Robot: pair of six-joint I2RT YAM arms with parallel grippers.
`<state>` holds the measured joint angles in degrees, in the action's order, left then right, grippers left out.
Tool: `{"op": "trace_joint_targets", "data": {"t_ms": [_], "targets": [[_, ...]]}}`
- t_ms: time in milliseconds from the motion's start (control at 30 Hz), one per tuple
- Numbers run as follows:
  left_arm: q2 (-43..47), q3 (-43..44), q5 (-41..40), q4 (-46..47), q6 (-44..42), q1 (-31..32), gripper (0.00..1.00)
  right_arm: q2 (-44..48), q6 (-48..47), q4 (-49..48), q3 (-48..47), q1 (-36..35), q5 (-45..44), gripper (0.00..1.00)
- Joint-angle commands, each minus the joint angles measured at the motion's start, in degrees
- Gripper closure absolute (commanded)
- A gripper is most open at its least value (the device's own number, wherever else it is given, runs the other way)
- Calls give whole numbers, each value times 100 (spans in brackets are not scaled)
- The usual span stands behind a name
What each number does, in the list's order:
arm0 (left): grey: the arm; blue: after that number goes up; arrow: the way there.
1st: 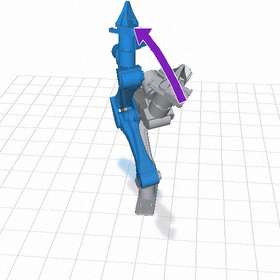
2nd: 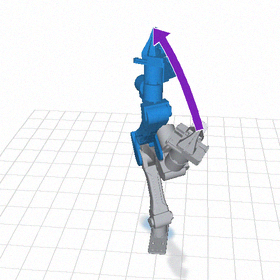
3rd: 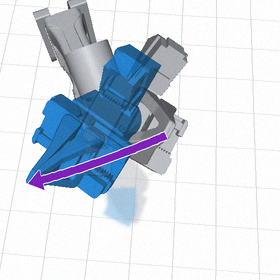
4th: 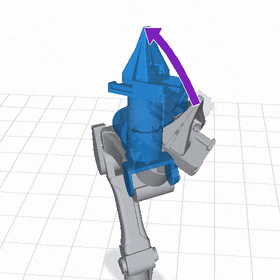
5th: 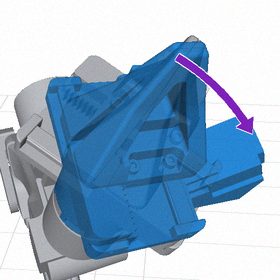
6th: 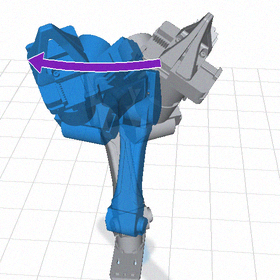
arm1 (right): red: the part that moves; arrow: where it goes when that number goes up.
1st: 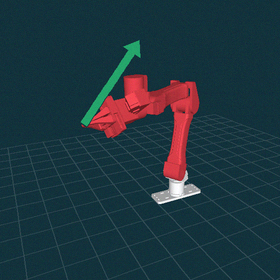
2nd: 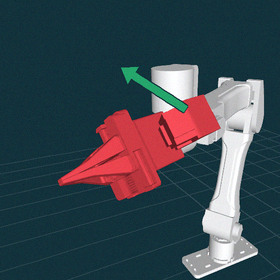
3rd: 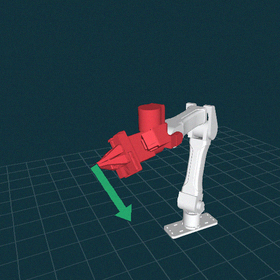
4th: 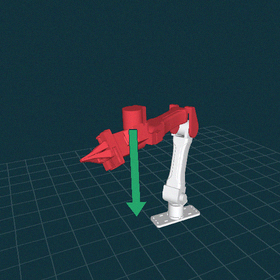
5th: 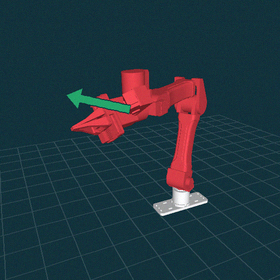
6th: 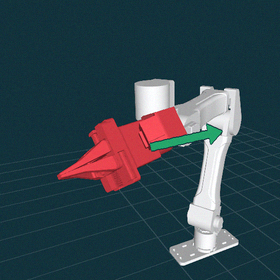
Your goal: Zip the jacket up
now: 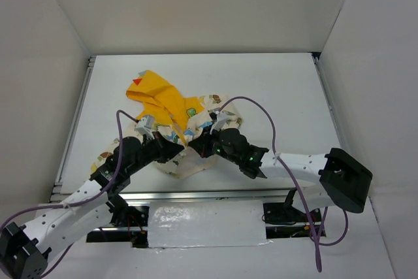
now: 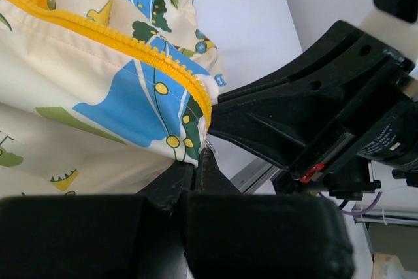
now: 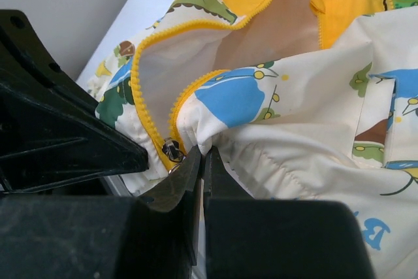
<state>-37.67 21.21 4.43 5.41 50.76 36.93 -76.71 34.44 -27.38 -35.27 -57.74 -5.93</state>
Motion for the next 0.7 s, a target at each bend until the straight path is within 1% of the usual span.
{"op": "trace_joint_targets", "data": {"t_ms": [0,133,267,300,333,433,533,667], "targets": [[-188,93,480,207,-242,7,100,85,-638,-409,-411,25,453,100],[-258,216,340,-118,-435,7,100,296,-1209,-277,-367,87,435,100],[-372,322,304,-374,-611,7,100,437,-1343,-216,-341,219,576,100],[-425,313,322,-357,-620,7,100,446,-1343,-216,-341,245,741,100],[-582,296,392,-322,-638,7,100,446,-1317,-216,-367,271,908,100],[-1031,243,541,-102,-647,7,100,376,-1229,-180,-463,280,1050,100],[-1242,112,542,204,-568,7,100,122,-1106,21,-595,289,1182,100],[-1137,-117,594,584,-550,7,100,-239,-781,407,-648,280,815,100]]}}
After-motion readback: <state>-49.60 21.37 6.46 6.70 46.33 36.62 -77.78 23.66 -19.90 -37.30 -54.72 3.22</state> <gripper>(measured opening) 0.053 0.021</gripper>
